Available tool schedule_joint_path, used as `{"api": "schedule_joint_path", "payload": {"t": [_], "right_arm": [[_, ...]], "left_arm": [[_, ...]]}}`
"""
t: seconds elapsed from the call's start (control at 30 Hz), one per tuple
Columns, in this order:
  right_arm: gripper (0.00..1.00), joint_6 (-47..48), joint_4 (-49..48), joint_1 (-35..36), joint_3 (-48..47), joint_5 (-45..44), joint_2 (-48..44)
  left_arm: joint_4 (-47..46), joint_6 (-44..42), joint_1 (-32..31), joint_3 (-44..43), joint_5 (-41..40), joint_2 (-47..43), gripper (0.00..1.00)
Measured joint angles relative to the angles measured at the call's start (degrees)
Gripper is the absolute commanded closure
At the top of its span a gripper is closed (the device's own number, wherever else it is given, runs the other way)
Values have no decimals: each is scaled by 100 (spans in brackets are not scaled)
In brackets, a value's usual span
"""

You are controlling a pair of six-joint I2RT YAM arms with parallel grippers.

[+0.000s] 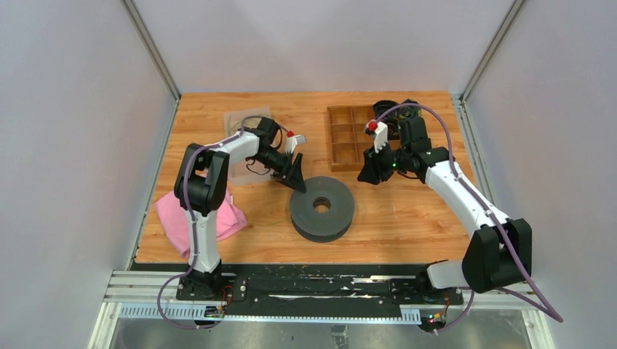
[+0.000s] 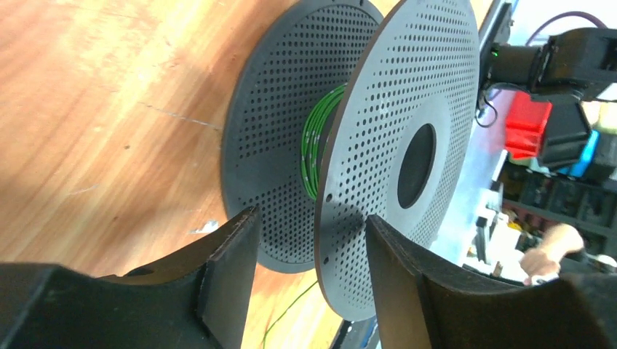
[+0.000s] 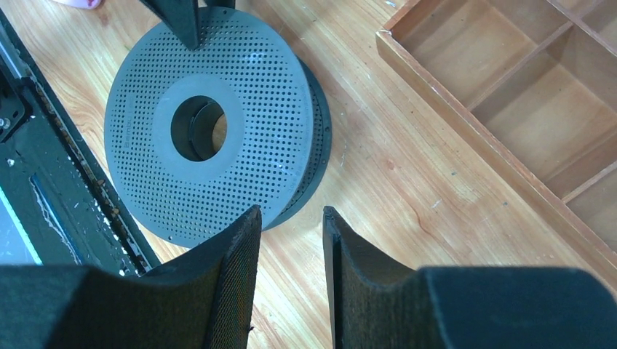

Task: Wrap the cables
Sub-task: Place the cable reel at the center of the board.

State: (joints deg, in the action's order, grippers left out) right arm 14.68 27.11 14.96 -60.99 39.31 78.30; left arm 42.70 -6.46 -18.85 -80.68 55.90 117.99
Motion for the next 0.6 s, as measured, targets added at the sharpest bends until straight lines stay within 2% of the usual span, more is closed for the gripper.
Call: {"api": "schedule_joint_path", "payload": {"t": [0.13,0.33,0.47,0.6], "right_arm": [[60,37,-7,271,44,-208,-94],[42,-13,-188,1233,101,-1047,-70],[39,-11,-459,2083,179,-1884,33],[39,-9,-675,2771,186,-2774,293]], "left_arm": [[-87,-181,136,63,-435,-446,30],[-549,-450,393,750,-1174,-2024,12],[-820,-890,417,1268,-1646,-3021,9],[-1106,-1633,417,2223,-1974,-4013,8]]}}
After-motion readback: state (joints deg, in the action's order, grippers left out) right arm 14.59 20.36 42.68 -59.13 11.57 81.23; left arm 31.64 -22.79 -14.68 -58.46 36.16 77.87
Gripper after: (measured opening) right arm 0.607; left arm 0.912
